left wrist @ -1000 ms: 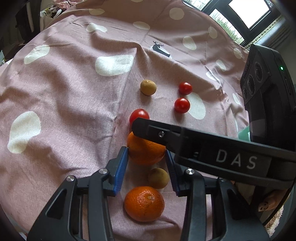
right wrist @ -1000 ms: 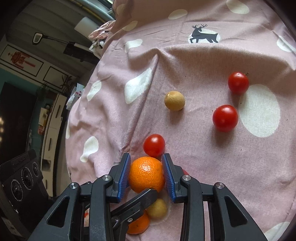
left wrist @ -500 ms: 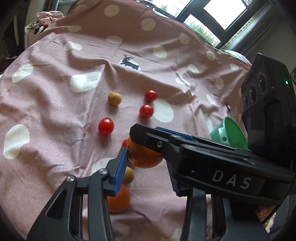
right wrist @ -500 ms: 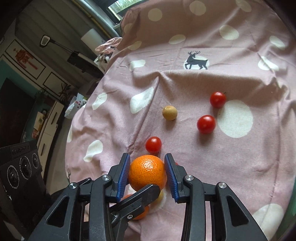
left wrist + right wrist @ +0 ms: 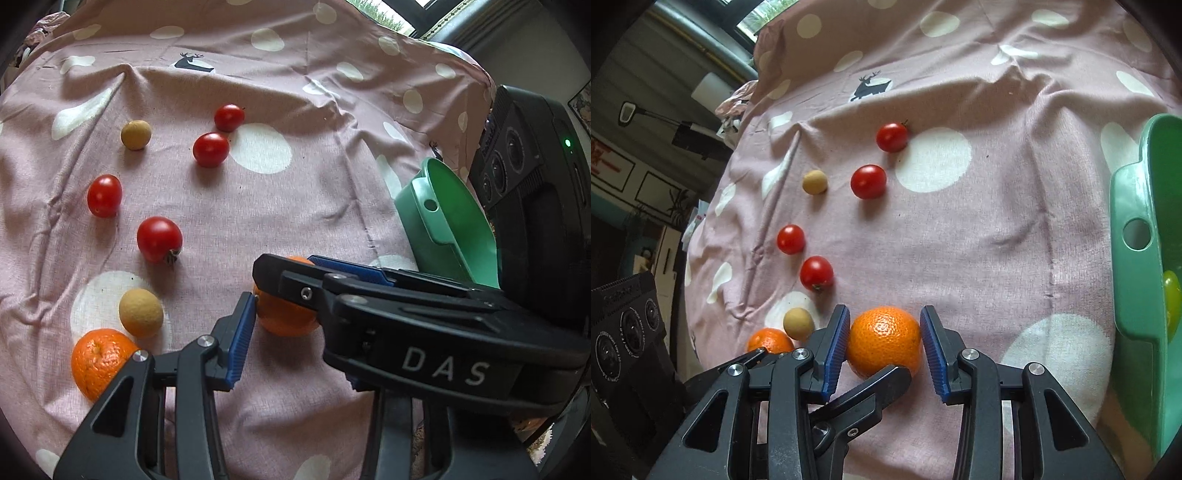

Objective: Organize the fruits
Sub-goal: 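Lift and carry the mandarin in the right gripper over the green bowl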

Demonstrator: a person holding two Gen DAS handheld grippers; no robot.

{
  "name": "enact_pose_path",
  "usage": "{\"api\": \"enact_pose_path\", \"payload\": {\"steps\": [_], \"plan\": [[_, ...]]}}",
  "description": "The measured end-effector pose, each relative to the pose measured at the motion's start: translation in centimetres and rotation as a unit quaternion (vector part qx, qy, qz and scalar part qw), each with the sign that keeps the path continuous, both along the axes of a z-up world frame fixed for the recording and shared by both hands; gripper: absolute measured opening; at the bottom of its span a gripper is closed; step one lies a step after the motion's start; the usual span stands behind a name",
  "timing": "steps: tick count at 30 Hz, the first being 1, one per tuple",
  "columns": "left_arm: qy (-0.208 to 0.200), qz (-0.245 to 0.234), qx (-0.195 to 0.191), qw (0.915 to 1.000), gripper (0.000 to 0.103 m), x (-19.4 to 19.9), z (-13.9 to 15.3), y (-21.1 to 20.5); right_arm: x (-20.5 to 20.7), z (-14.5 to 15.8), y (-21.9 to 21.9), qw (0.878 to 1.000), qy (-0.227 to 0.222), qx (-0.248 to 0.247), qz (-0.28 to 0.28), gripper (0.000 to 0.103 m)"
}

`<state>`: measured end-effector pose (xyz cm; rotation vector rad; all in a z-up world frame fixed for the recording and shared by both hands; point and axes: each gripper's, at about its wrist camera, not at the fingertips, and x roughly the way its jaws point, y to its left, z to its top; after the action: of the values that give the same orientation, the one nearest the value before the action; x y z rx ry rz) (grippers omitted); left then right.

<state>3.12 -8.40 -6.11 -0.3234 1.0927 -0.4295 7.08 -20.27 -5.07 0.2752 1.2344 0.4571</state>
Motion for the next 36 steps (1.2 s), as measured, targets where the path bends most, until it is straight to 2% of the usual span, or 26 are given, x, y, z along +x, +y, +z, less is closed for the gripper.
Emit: {"api": "enact_pose_path", "payload": {"steps": [7, 15, 21, 25, 36], "plan": [[0.004, -0.001, -0.004, 1.0000, 0.042, 0.0, -0.1, 0.0, 0.1, -0.6, -0.1, 1.000, 0.013, 0.007, 0.007, 0.042], [0.020, -0.009, -0.003, 0.9997, 0.046, 0.2, -1.1, -0.5, -0.3, -1.9, -1.4, 0.998, 0.038, 0.059, -0.002, 0.044], [0.012, -0.008, 0.001, 0.9999, 0.045, 0.2, -1.0, -0.5, -0.5, -1.4, -1.1, 0.998, 0.026, 0.049, 0.005, 0.046], [-0.020, 0.000, 0.007, 0.9998, 0.044, -0.4, 0.6, -0.5, -0.7, -0.5, -0.9, 0.999, 0.009, 0.053, 0.005, 0.046], [-0.134, 0.000, 0.024, 0.9907, 0.044, -2.4, 6.8, -2.8, -2.6, 5.5, -2.9, 0.992, -0.101, 0.077, -0.002, 0.046]]}}
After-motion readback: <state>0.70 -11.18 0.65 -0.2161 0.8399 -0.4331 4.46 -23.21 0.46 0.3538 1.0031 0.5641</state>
